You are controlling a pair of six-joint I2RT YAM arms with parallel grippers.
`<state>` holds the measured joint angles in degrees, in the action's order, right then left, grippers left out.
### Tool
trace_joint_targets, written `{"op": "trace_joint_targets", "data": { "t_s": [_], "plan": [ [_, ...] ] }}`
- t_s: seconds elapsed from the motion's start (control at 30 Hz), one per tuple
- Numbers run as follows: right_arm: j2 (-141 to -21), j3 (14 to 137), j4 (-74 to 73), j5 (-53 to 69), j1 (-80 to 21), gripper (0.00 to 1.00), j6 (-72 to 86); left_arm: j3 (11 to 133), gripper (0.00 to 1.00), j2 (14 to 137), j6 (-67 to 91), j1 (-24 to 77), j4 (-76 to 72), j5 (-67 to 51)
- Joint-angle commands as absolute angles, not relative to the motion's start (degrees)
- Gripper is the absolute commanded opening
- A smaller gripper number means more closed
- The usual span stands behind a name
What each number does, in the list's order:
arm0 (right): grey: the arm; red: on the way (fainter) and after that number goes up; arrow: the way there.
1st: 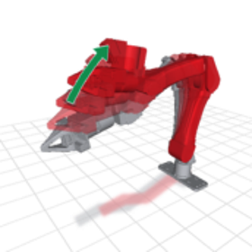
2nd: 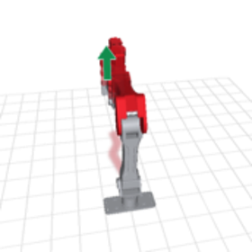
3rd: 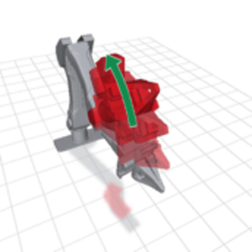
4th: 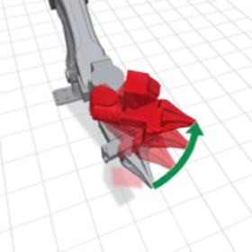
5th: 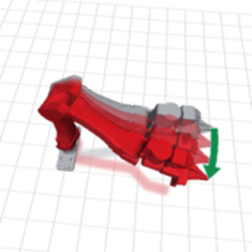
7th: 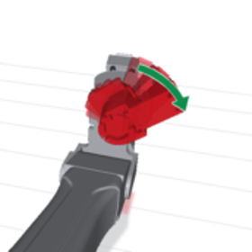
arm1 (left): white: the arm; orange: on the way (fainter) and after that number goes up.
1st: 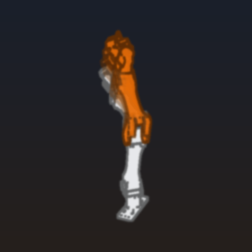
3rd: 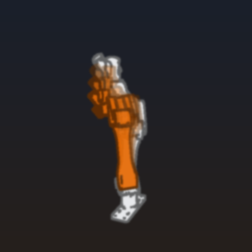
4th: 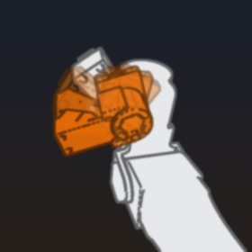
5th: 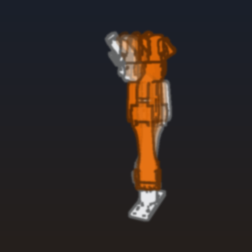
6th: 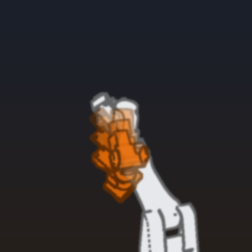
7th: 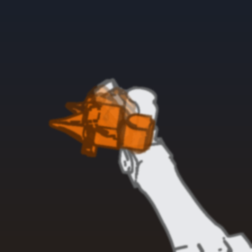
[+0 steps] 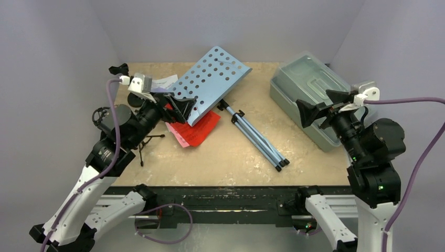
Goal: Pack up the instrument practice props
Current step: Reset both arms
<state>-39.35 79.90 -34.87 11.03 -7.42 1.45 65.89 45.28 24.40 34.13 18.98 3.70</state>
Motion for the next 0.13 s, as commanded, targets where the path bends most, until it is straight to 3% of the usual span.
{"op": "trace_joint_targets", "data": {
  "t_s": [0.0, 0.1],
  "plan": [
    [-38.5, 79.8, -34.4, 12.3, -6.5, 0.99, 0.4, 65.7, 1.0, 44.3, 25.0, 34.0, 17.2, 2.3],
    [-38.5, 79.0, -34.3, 13.7, -6.3, 0.99, -1.2, 65.3, 1.0, 44.2, 25.0, 34.0, 16.9, 1.8]
  ]
}}
